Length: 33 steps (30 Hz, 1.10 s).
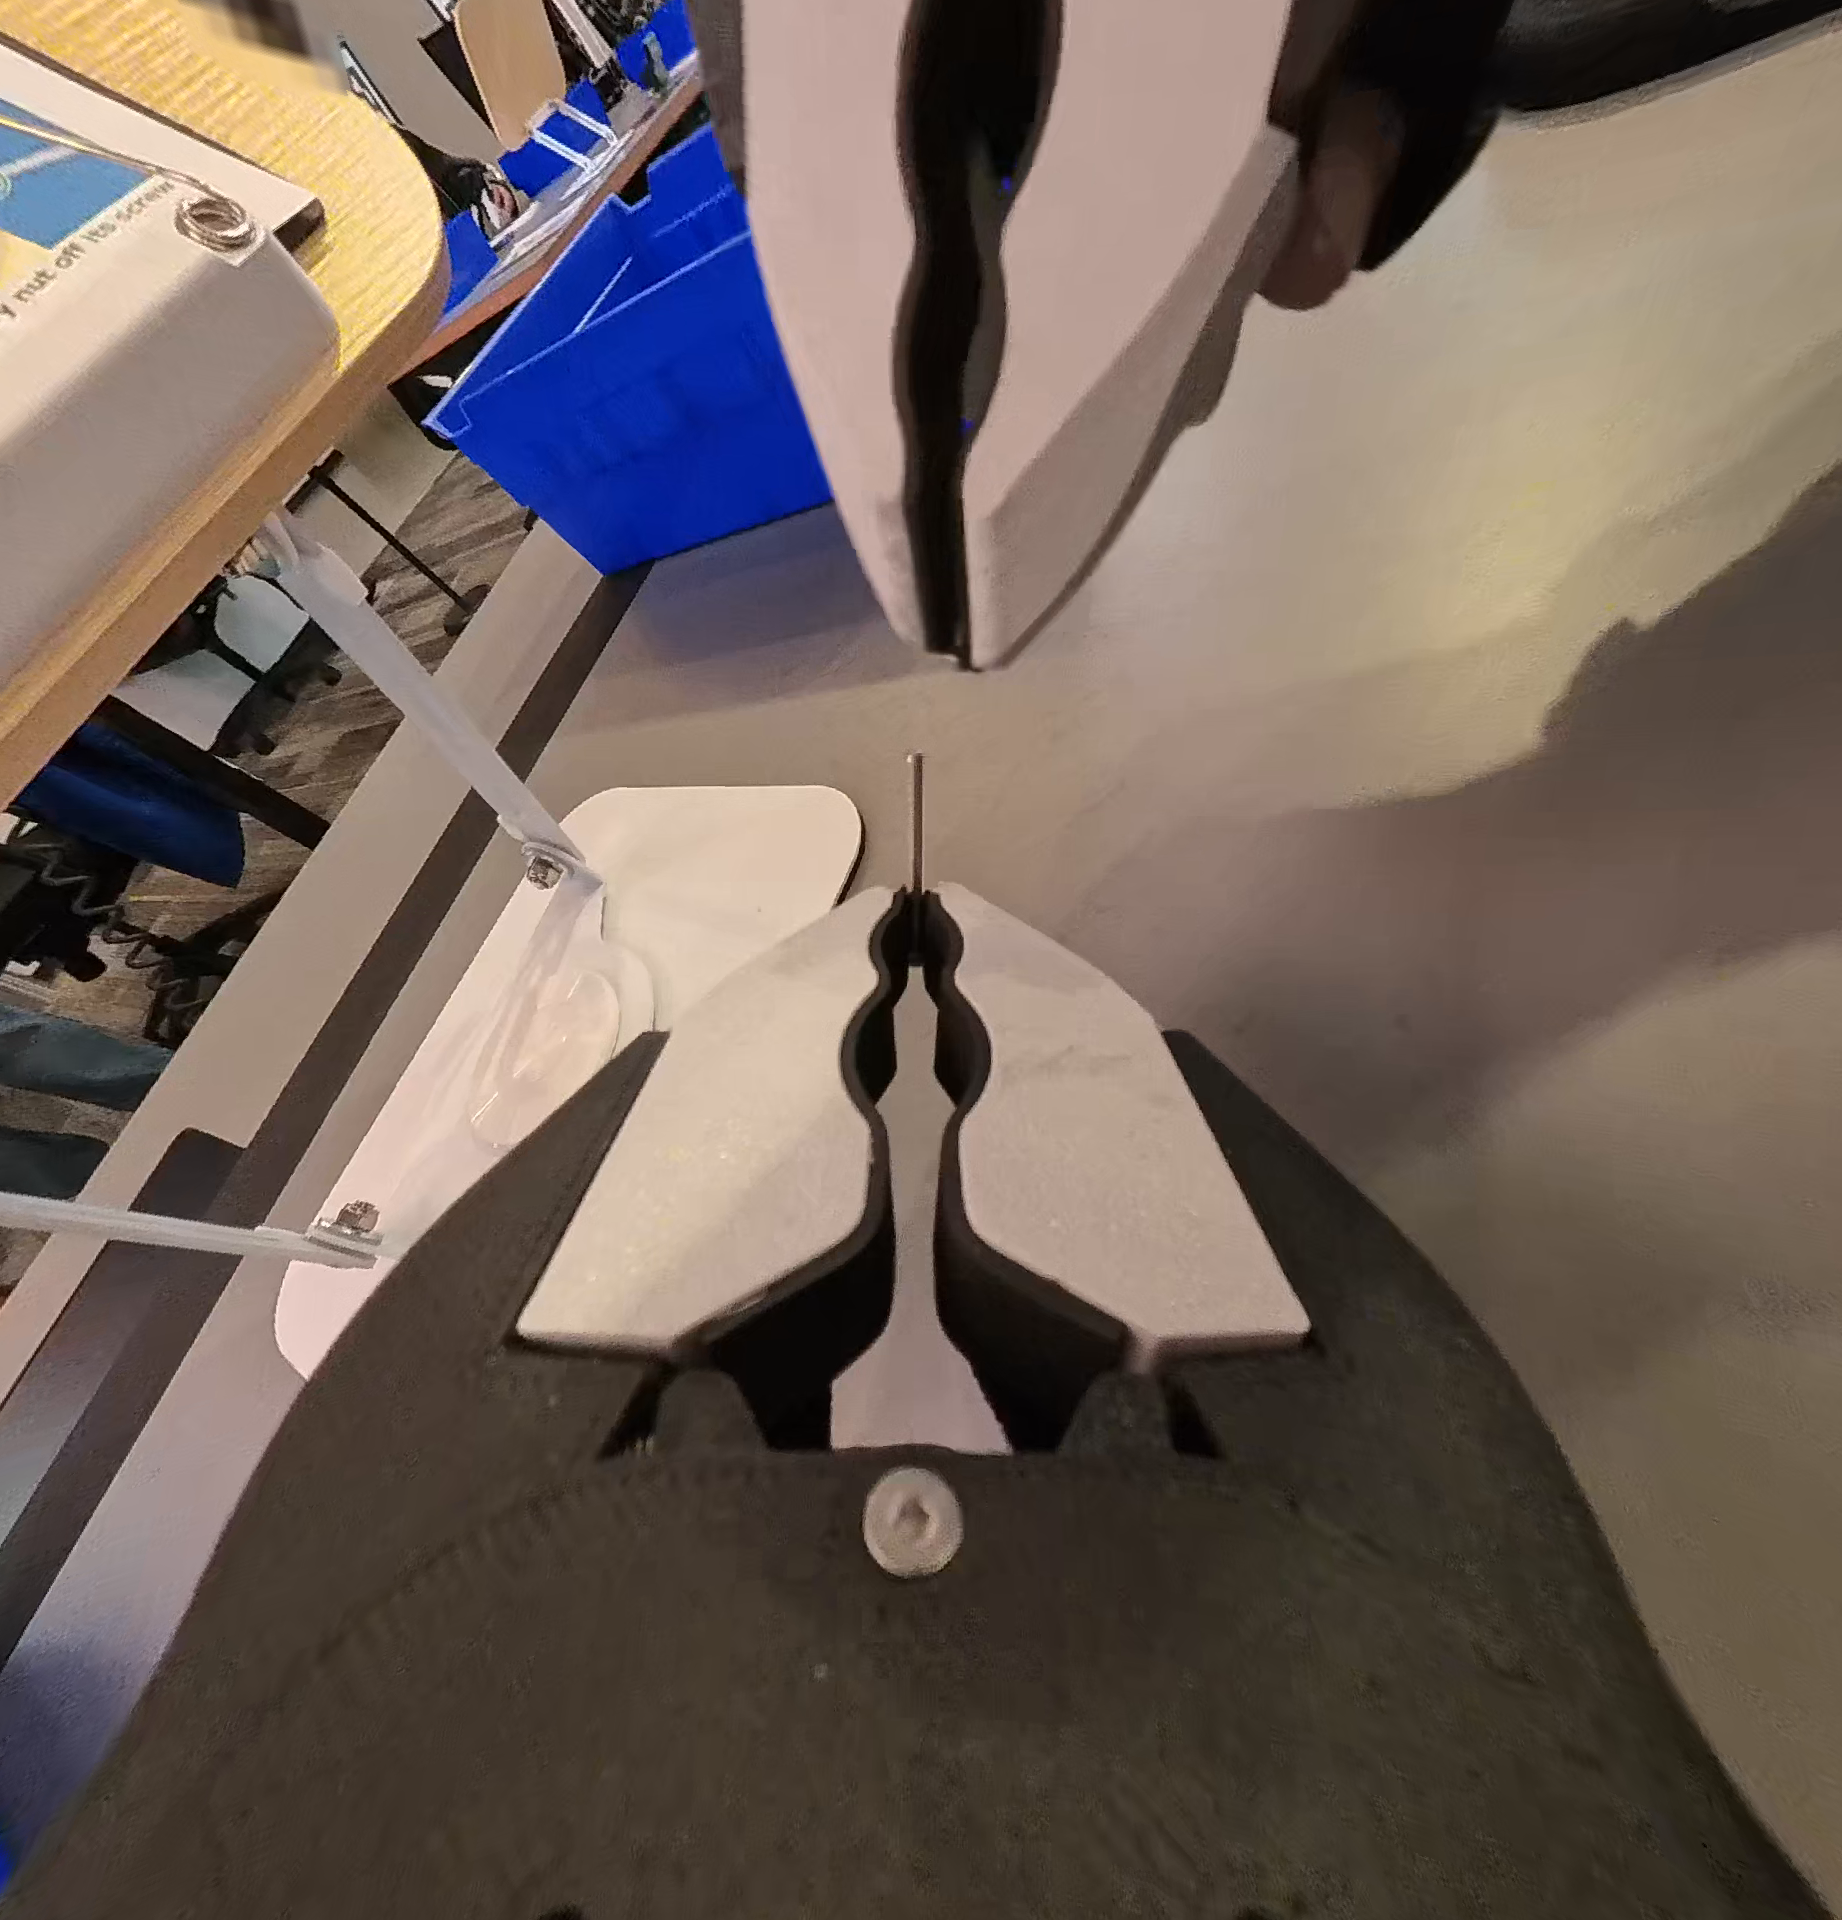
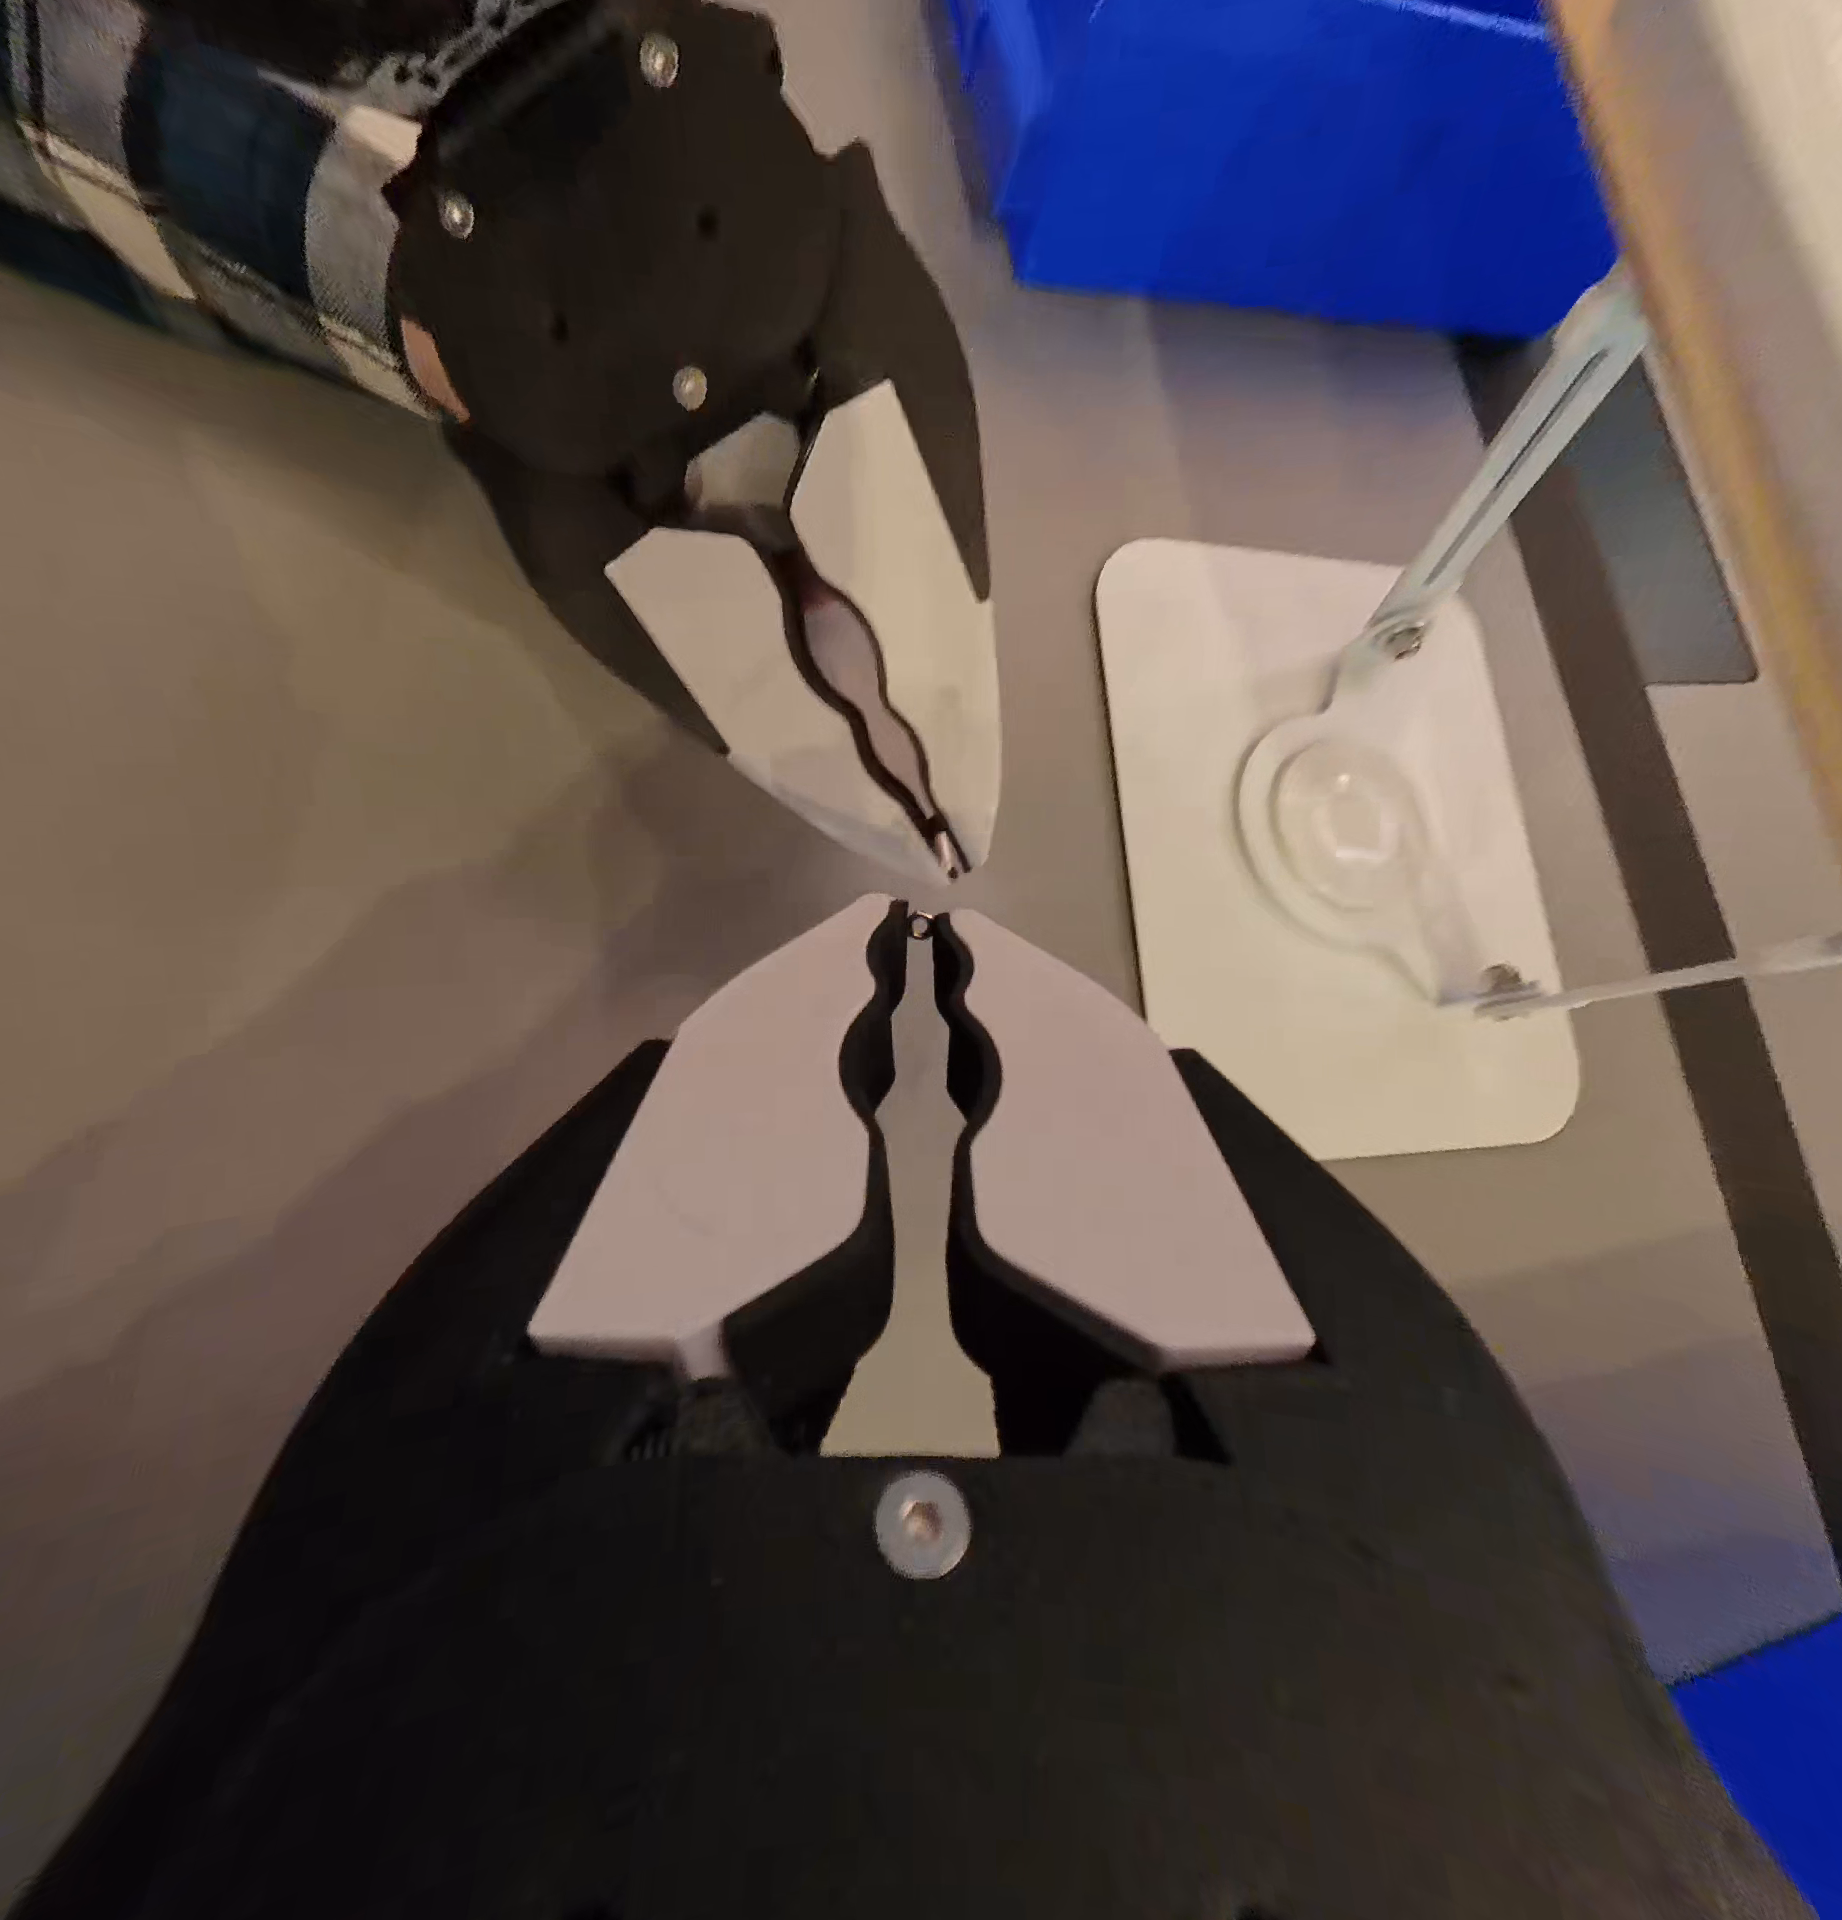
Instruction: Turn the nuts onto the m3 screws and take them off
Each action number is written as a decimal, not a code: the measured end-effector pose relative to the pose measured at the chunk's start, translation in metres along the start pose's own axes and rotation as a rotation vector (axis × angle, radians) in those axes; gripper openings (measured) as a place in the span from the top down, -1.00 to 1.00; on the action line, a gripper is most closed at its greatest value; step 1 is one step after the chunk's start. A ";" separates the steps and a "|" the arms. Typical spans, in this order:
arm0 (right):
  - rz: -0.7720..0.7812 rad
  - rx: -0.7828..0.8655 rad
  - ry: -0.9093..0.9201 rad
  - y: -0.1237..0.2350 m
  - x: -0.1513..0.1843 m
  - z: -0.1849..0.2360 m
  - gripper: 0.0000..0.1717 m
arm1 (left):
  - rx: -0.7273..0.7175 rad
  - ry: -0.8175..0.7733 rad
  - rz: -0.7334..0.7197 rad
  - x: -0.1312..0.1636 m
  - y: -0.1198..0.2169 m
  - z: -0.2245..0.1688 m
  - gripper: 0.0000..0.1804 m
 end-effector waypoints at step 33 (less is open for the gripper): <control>0.121 -0.018 0.042 -0.018 0.003 -0.001 0.94 | -0.036 -0.115 0.068 0.002 -0.002 -0.005 0.98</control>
Point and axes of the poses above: each gripper's, where its closed fingertips meet, y back along the fingers, x out of its underside, z = x × y across the jaws, the point moved 3 cm from there along y, back along the fingers, and after that the axes turned 1 degree about -y, right-handed, at the moved point
